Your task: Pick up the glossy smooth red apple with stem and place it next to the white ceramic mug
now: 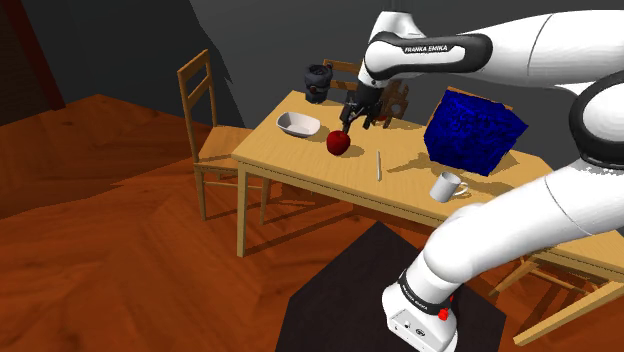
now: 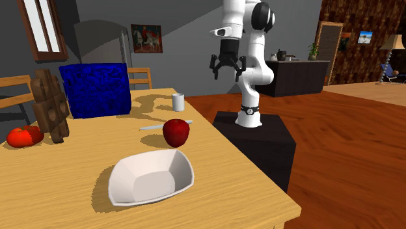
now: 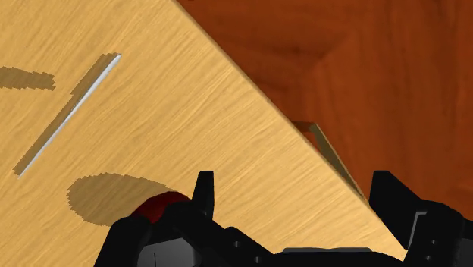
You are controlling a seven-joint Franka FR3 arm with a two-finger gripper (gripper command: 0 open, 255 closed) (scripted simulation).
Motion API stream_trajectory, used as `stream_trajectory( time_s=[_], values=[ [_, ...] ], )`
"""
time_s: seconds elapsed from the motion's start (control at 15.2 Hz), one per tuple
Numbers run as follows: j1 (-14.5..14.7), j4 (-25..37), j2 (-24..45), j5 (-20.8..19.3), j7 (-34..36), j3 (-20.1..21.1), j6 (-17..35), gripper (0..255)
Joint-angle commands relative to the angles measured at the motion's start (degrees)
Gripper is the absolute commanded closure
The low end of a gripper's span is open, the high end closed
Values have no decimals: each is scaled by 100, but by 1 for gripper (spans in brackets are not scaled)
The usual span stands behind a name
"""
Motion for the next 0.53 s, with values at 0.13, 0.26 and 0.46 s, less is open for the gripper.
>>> stream_trajectory(
  time_s=[0.13,0.26,0.46],
  values=[
    [-82,418,743,134,-201,-275,438,0],
    [-123,656,1128,246,-324,-409,630,0],
    [-192,1062,1721,471,-530,-593,870,0]
  ],
)
